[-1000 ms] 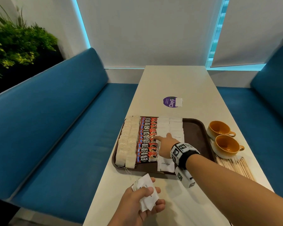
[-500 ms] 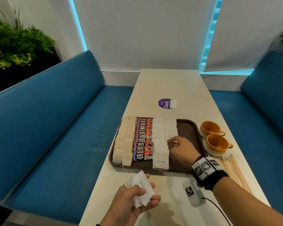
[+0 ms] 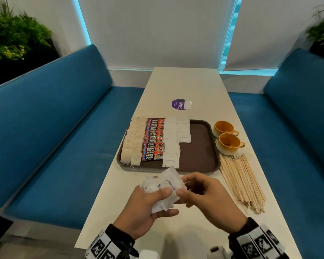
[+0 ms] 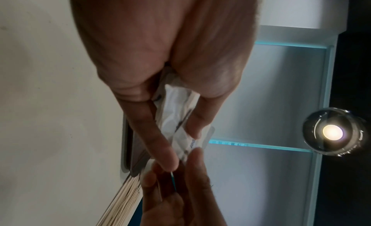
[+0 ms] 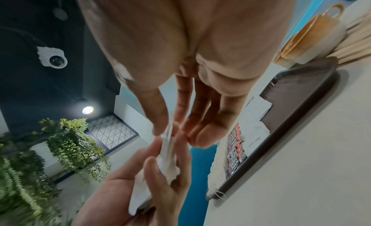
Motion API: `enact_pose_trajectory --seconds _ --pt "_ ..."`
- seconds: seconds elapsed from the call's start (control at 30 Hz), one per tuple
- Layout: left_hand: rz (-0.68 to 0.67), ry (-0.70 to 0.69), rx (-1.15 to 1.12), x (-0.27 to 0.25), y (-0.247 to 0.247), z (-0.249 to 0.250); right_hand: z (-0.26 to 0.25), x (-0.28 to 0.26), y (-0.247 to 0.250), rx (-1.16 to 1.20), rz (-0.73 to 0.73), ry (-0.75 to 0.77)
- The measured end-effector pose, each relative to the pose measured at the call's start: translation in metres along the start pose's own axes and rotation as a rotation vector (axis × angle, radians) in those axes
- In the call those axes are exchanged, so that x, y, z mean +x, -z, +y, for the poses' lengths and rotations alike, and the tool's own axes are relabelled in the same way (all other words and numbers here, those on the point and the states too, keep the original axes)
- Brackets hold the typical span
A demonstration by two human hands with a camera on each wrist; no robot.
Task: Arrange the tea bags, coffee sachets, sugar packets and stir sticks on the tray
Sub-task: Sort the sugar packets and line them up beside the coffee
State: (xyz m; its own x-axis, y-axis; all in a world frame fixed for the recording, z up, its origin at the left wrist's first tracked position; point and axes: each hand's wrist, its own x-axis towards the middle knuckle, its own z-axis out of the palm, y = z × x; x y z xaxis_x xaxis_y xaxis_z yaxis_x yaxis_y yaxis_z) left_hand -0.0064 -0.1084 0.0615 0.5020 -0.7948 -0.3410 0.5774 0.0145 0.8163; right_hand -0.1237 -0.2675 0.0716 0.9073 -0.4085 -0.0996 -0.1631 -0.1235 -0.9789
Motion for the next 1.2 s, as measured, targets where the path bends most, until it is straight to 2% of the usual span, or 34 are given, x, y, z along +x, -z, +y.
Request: enact_pose_trajectory --seconds 0.23,0.33,0.67,0.77,0.87,1.2 --pt "0.042 -0.022 0.131 -0.008 -0.008 -0.003 0.005 -0.009 0.001 0.169 0.089 0.061" --pt "0.019 -0.021 0.069 -0.013 -0.013 -0.003 0.006 -0.008 0.006 0.226 0.120 0.051" --pt "0.010 0.021 -0.151 -0.012 -0.023 -0.002 0.004 -0.012 0.014 0.162 0.195 0.041" --pt "0.039 0.005 -0.159 -0.010 -0.025 0.000 0.002 -0.014 0.014 0.219 0.149 0.045" --pt "0.053 -0.007 -0.138 -0.010 -0.025 0.003 0.003 -0.012 0.018 0.173 0.115 0.065" --pt "0.030 -0.034 -0.143 -0.004 -0.015 0.001 0.012 -0.005 0.022 0.243 0.183 0.059"
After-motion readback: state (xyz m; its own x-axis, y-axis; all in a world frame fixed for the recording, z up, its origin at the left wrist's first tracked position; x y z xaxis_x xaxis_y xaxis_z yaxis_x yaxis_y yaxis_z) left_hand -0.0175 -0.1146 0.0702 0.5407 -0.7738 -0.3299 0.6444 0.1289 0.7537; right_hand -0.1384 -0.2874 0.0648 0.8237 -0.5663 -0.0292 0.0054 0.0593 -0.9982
